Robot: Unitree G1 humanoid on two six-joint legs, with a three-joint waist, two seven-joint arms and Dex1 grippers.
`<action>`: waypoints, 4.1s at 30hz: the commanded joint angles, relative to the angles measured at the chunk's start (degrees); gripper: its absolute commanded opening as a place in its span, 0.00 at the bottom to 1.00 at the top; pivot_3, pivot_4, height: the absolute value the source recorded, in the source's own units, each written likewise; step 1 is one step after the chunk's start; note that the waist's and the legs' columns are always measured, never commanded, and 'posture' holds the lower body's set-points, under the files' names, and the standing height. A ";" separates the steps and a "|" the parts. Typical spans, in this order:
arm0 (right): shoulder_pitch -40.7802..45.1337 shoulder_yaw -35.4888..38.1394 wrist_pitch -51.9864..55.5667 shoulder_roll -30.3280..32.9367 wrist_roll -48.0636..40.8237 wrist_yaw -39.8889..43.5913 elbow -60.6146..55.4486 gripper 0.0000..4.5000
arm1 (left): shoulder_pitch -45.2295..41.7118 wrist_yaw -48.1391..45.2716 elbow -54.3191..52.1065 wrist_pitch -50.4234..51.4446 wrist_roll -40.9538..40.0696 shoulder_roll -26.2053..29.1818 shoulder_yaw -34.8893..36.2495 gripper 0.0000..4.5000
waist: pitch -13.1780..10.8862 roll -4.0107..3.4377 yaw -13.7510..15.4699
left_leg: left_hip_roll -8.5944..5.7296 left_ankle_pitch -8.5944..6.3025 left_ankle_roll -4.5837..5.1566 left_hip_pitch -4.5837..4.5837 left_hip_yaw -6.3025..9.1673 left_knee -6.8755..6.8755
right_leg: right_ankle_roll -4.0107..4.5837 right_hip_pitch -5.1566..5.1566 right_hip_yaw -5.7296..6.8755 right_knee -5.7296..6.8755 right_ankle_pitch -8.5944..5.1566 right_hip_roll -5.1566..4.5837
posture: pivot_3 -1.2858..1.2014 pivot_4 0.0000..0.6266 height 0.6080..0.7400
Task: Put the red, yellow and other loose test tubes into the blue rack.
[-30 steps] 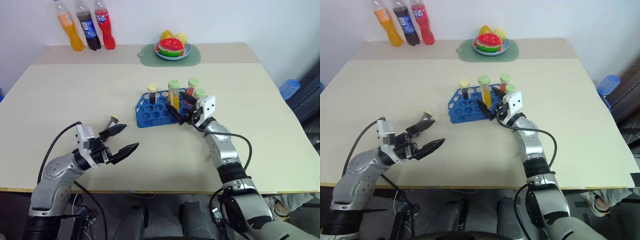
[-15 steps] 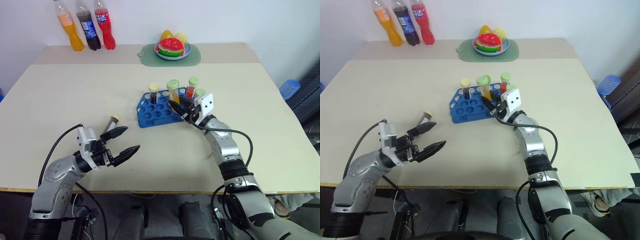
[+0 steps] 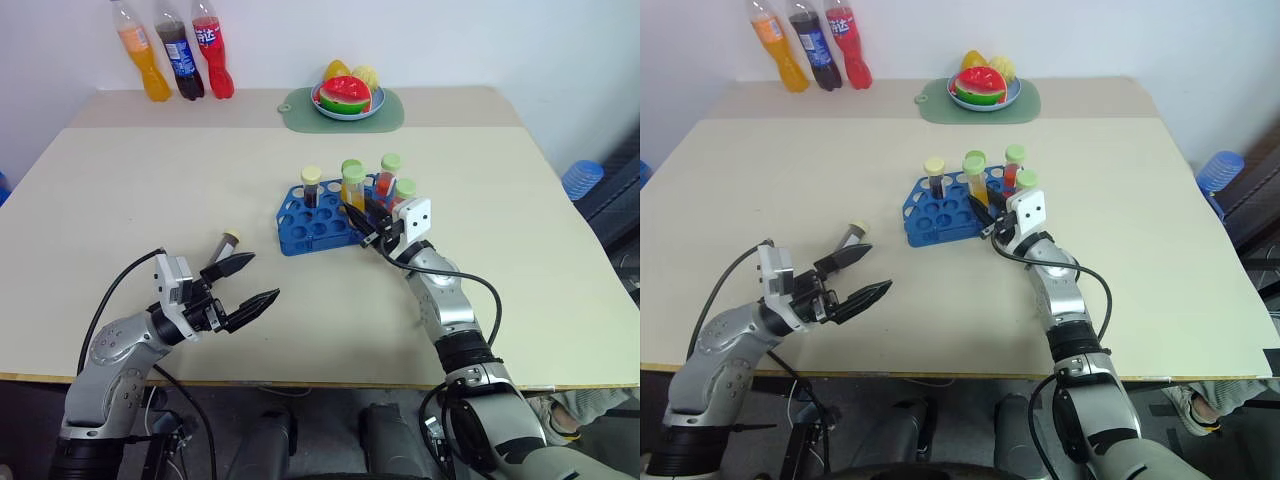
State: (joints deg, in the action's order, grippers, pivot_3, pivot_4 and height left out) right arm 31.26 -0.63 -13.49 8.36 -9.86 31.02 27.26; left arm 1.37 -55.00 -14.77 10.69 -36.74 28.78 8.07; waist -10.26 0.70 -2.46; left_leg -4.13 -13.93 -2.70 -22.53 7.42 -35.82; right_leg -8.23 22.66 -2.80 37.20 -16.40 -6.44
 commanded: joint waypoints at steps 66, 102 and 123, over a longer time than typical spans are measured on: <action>-18.34 2.41 8.41 22.55 -10.55 21.76 -31.09 0.83 | -50.92 57.42 24.02 79.92 -15.17 6.70 -1.50 0.18 | -0.18 0.31 0.37 | -0.10 0.16 -0.30 -0.08 0.12 -0.07 | -0.08 -0.01 0.05 0.02 -0.04 -0.01 | 0.52 0.24 1.00; -35.21 5.74 7.69 20.12 -6.18 8.35 -42.01 0.83 | -42.91 -10.06 50.54 -12.20 6.55 -14.89 -1.09 0.18 | -0.18 0.33 1.67 | -0.10 -0.08 0.14 -0.27 -0.27 -0.31 | -0.08 0.01 0.05 -0.09 -0.03 -0.02 | 0.52 0.24 1.00; -39.88 7.07 8.42 19.57 -5.57 5.31 -46.21 0.83 | -51.20 -14.84 69.21 -28.32 19.87 -19.81 -5.38 0.18 | -0.17 0.35 1.56 | -0.09 -0.10 0.17 -0.18 -0.27 -0.31 | -0.10 -0.08 0.06 -0.06 -0.04 0.02 | 0.52 0.24 1.00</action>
State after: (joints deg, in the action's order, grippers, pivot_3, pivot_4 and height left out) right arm -8.46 5.38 -4.59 28.00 -14.85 36.78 -16.08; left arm -49.50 -69.75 53.47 -16.42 -18.56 9.15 3.54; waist -10.43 1.05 -0.90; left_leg -4.22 -14.02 -2.53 -22.69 7.16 -36.13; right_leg -8.34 22.56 -2.74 37.14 -16.44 -6.42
